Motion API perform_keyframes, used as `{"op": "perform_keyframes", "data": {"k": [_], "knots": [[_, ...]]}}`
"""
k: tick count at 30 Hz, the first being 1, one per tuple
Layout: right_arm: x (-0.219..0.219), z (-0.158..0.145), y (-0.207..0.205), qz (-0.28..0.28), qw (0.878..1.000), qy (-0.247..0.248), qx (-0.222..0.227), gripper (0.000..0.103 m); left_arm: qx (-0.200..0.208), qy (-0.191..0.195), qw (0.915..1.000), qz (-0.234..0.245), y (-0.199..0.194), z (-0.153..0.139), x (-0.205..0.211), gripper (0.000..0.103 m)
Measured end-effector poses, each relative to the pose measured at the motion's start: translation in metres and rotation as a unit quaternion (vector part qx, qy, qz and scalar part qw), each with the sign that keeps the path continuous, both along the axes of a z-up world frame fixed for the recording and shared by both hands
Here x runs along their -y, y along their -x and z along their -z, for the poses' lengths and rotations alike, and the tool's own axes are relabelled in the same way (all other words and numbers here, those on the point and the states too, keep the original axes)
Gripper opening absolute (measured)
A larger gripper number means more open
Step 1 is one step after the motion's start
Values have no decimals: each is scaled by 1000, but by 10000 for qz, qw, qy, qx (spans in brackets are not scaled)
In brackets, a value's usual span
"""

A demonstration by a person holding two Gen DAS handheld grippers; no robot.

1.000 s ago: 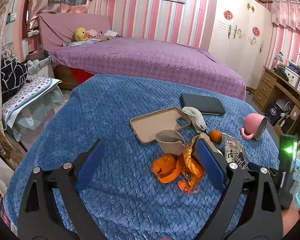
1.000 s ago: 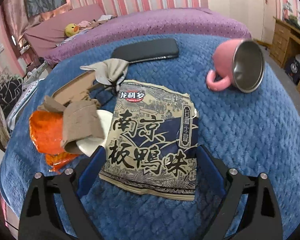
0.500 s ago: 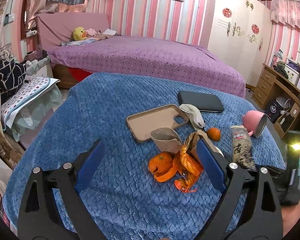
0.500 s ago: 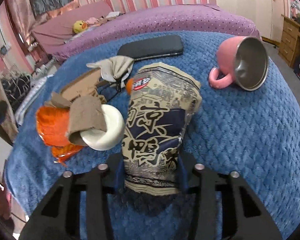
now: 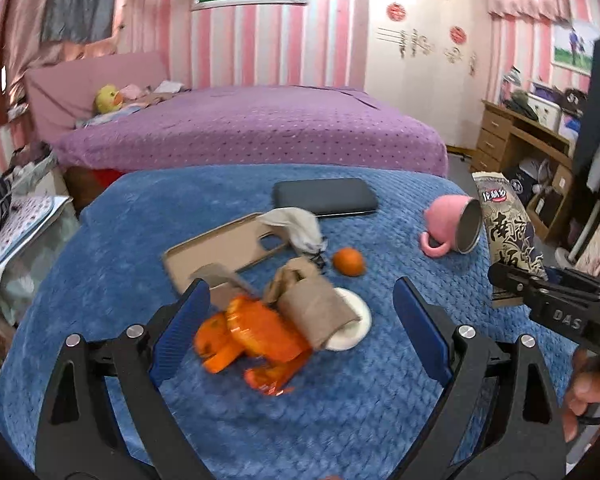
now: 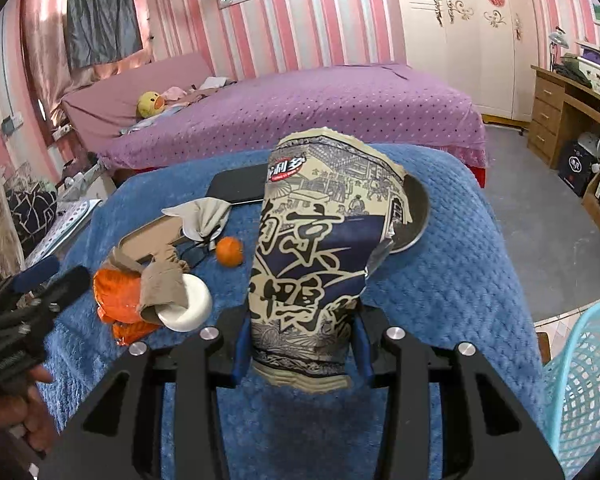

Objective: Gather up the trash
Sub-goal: 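Grasp the printed snack bag with the right tool while the left tool grasps the cardboard tube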

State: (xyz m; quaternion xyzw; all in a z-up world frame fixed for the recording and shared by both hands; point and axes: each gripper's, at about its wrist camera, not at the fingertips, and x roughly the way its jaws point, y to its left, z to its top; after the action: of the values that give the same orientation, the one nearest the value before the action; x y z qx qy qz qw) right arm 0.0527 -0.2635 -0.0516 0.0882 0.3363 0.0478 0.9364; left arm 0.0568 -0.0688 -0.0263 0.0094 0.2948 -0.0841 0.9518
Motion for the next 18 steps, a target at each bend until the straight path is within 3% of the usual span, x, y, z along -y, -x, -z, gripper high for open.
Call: {"op": "perform_keyframes", "data": {"k": [8, 11, 15, 18], "knots": [[19, 1, -1, 6, 10000, 27, -52, 41, -533, -192, 9984, 58, -36, 36, 26, 87], [25, 1, -3, 23, 10000, -17, -71, 41, -805, -445, 9957, 66, -48, 54, 30, 68], [29, 0, -2, 5, 10000, -38, -55, 41, -905, -454, 9949, 33, -52, 62, 25, 58], [31, -1, 0, 6, 10000, -48, -32, 41, -845, -452, 9954, 60, -48, 55, 21, 44]]}}
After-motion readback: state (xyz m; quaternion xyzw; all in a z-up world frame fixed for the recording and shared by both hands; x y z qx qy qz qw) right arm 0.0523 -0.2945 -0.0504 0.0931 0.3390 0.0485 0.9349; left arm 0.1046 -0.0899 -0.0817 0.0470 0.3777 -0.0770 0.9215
